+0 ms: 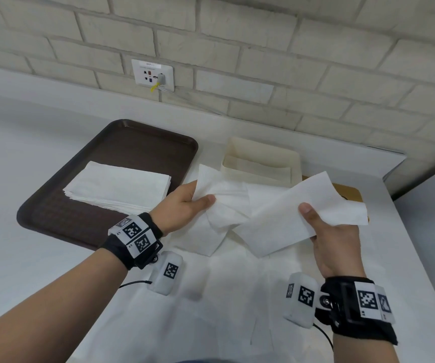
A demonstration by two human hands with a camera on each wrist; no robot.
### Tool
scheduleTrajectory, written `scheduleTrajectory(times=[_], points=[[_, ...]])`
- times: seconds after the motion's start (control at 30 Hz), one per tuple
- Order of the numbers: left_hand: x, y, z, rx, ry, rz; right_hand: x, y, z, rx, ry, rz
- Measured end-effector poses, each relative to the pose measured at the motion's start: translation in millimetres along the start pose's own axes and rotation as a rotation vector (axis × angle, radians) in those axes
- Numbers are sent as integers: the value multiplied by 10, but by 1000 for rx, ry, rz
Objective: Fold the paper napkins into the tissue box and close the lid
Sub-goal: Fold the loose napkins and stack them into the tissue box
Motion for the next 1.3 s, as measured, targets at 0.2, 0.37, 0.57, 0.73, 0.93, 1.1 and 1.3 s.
scheduleTrajectory(times=[0.2,0.37,0.57,0.73,0.93,1.1,1.3], points=[[-23,26,10,28,64,9,106,-157,451,165,-208,-109],[51,1,159,112,22,-113,65,-212,769,215,-186,-81],[67,-68,168,219,-120,-186,57,-230,984,295,57,-74],[-244,-85,137,268,-206,-98,-180,-328,831,249,271,155],[-530,-39,-15,187,-440,-137,-367,-486,354,98,302,267],[-392,-147,-297,153,-101,-273,-432,-550,173,32,332,224],[-529,-196,-197,111,-682,-302,-387,-599,206,88,429,82]])
Point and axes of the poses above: each hand's wrist, its own y-axis towards the middle knuckle, its own x-axis out of the back of the hand, z = x × y, the point moved 9 cm from there along y, towards the middle knuckle, and after that the axes turned 6 degrees about -x, right-handed, at the moved point
